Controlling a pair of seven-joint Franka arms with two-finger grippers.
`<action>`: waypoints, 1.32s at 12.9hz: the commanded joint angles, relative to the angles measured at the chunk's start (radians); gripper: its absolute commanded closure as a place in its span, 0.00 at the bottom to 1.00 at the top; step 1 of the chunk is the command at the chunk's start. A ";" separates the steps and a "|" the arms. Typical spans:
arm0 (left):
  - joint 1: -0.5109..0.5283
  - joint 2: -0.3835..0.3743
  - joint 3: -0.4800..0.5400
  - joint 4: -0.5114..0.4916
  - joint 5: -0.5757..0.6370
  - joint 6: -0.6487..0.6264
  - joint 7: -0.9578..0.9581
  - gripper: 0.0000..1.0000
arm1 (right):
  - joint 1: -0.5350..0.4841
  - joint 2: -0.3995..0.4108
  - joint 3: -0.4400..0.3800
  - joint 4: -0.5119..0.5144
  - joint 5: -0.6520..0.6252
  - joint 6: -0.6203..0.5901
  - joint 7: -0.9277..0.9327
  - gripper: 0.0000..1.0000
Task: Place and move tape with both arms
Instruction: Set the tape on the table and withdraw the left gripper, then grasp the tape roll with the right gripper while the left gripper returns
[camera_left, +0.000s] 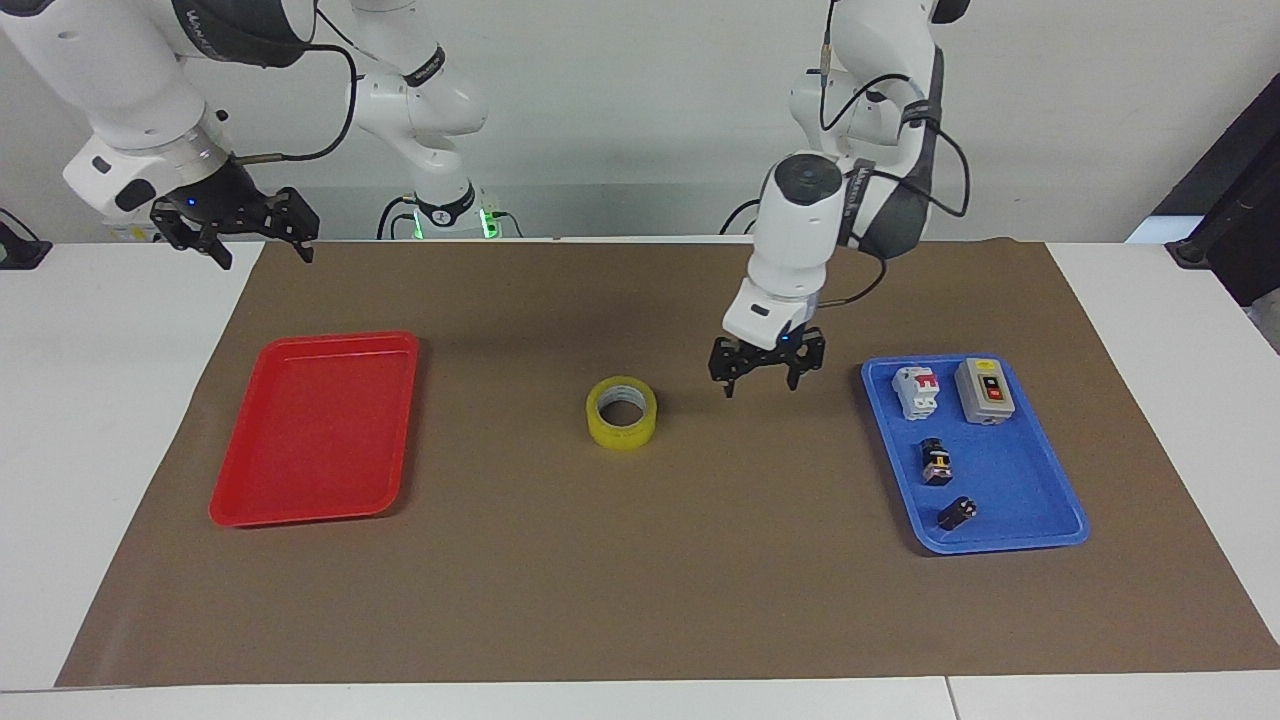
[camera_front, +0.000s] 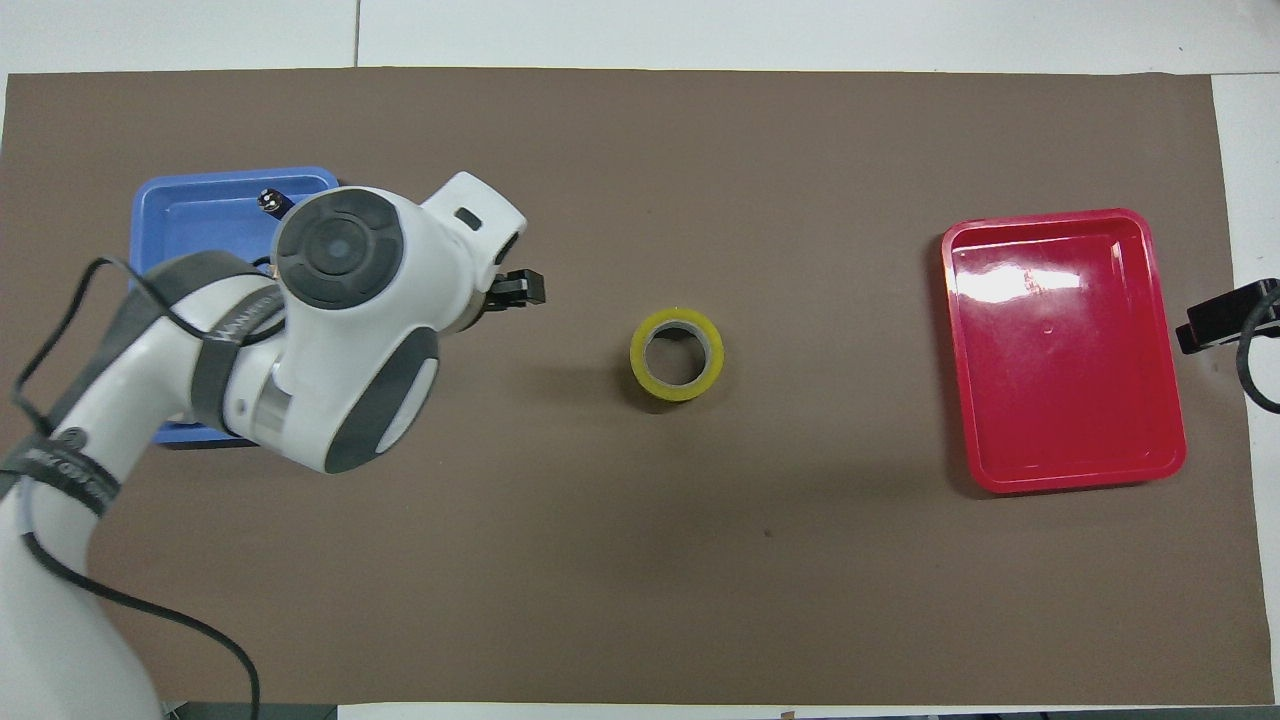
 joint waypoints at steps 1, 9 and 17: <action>0.102 -0.088 -0.010 -0.031 0.015 -0.088 0.114 0.00 | 0.111 -0.031 0.024 -0.083 0.011 0.118 0.116 0.00; 0.383 -0.139 0.003 0.220 -0.109 -0.410 0.430 0.00 | 0.469 0.188 0.024 -0.253 0.017 0.687 0.534 0.00; 0.451 -0.182 -0.007 0.221 -0.109 -0.542 0.538 0.00 | 0.556 0.355 0.024 -0.320 0.016 0.918 0.646 0.00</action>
